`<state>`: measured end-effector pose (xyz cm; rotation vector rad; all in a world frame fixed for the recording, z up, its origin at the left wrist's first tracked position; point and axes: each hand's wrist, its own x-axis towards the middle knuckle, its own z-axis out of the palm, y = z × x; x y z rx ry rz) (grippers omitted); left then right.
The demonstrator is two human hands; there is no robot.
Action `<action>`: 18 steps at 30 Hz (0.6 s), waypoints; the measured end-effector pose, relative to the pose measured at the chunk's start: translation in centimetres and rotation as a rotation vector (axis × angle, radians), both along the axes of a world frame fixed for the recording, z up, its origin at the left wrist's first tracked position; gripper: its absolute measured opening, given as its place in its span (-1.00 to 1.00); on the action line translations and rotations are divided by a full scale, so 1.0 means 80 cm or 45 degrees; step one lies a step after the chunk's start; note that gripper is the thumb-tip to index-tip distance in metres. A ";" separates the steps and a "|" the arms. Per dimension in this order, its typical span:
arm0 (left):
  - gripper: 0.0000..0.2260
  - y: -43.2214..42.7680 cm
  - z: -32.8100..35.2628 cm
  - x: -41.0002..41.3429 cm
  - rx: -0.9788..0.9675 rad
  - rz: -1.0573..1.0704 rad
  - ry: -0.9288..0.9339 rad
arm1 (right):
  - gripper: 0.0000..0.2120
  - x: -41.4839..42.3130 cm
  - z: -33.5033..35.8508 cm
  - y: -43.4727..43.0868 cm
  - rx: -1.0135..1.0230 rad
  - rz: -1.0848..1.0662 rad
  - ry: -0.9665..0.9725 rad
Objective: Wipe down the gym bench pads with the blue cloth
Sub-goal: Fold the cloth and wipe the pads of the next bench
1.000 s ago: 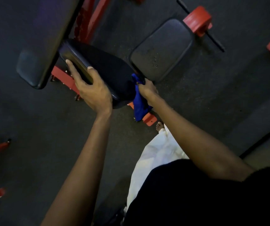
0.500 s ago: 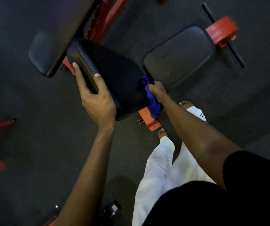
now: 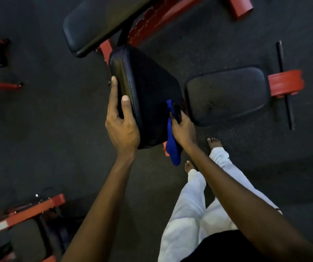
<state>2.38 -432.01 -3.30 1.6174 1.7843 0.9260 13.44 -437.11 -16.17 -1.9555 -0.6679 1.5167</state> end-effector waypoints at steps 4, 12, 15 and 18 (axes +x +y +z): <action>-0.55 0.002 -0.004 -0.012 -0.073 -0.118 -0.031 | -0.78 0.008 0.003 0.028 -0.117 0.009 -0.010; -0.56 -0.007 -0.010 -0.019 -0.040 -0.161 -0.011 | -0.64 -0.019 0.111 -0.019 0.398 0.007 -0.044; -0.57 -0.007 -0.009 -0.017 -0.013 -0.169 -0.037 | -0.67 -0.014 0.104 0.015 0.497 0.037 -0.116; -0.57 -0.009 -0.006 -0.017 -0.002 -0.168 -0.050 | -0.79 -0.005 0.089 0.054 0.308 0.039 -0.117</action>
